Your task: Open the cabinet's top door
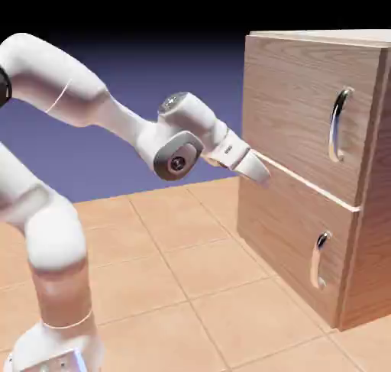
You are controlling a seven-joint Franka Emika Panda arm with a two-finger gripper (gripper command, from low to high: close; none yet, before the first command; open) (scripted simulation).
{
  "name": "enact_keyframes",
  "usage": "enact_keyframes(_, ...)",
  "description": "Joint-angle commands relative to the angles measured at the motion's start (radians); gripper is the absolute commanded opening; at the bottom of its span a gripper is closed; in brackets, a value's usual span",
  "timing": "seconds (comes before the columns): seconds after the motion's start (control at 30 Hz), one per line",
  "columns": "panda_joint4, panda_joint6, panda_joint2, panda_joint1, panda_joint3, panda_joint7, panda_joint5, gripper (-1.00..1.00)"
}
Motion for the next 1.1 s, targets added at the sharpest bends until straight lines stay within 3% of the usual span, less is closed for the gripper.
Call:
enact_keyframes(0.0,0.008,-0.002,-0.005,0.015,-0.017,0.032,-0.044,1.00)
enact_keyframes(1.07,0.276,-0.064,-0.171,0.501,-0.555,1.066,-1.435,1.00)
